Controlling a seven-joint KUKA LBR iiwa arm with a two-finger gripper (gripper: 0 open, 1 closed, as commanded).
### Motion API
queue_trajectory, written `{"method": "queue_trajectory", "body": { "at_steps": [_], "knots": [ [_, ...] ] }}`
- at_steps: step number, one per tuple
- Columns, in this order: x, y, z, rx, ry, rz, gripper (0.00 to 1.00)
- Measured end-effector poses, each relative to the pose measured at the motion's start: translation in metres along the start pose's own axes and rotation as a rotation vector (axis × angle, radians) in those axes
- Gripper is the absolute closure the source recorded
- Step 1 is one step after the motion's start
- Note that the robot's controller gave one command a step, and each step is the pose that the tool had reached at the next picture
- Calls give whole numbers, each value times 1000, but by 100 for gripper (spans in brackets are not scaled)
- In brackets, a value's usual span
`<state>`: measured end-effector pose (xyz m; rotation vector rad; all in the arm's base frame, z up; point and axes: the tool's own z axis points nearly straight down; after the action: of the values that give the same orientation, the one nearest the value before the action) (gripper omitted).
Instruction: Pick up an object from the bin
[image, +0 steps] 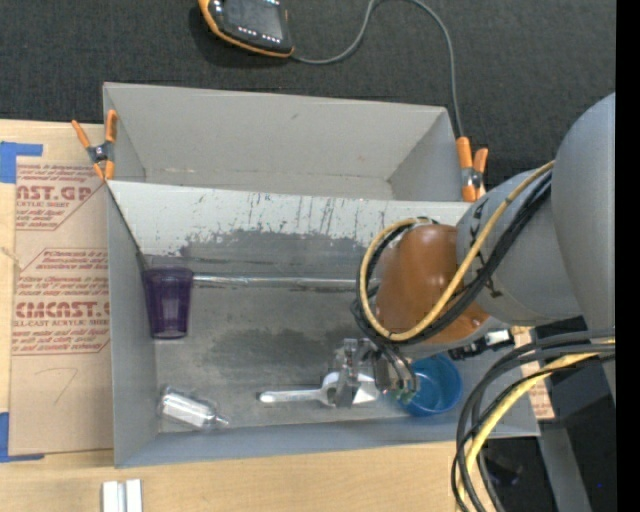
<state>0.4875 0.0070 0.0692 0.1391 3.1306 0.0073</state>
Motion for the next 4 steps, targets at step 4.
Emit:
{"method": "queue_trajectory", "body": {
  "at_steps": [4],
  "knots": [
    [1, 1, -60, -1, 3, 0, 100]
  ]
}}
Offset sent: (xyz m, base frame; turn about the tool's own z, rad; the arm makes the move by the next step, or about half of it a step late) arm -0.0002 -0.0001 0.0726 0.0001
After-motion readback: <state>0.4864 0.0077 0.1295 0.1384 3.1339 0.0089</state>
